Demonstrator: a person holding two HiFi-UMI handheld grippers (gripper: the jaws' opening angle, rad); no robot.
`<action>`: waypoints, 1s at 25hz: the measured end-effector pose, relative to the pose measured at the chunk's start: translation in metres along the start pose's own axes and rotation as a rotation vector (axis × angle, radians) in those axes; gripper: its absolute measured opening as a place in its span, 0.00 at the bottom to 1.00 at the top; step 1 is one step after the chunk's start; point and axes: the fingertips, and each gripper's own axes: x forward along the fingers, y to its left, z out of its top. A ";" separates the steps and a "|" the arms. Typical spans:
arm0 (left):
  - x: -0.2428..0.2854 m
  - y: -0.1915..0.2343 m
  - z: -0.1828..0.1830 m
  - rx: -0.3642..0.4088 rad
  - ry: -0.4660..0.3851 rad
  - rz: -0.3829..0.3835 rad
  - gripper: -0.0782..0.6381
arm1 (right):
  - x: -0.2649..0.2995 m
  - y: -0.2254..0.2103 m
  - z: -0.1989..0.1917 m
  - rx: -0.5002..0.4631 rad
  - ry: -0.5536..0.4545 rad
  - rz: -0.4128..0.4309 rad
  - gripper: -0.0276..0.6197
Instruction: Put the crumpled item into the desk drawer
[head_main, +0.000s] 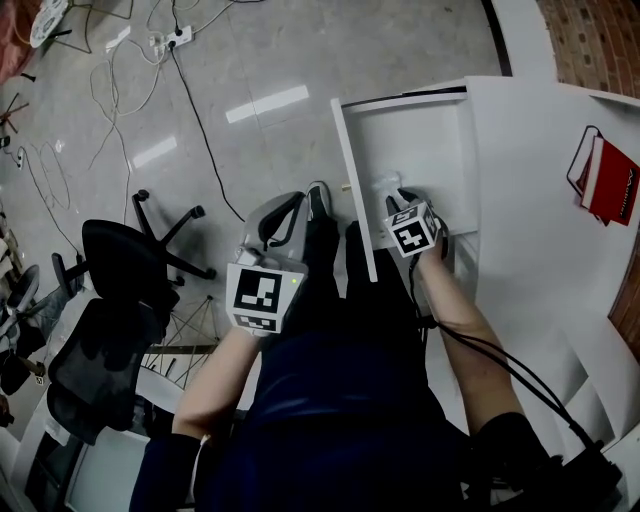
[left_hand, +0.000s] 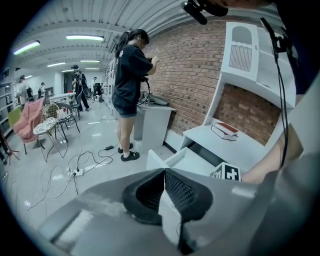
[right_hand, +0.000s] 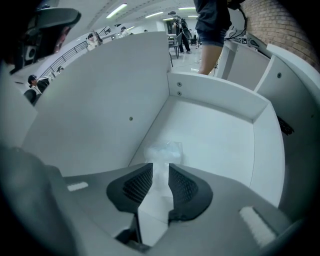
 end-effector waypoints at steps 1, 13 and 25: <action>0.001 -0.001 0.002 0.003 -0.002 -0.004 0.12 | -0.003 -0.001 0.001 0.008 -0.010 -0.003 0.20; 0.003 -0.030 0.052 0.097 -0.084 -0.063 0.12 | -0.083 -0.011 0.045 0.075 -0.266 -0.052 0.18; -0.020 -0.070 0.094 0.168 -0.185 -0.102 0.12 | -0.241 -0.025 0.095 0.097 -0.635 -0.168 0.07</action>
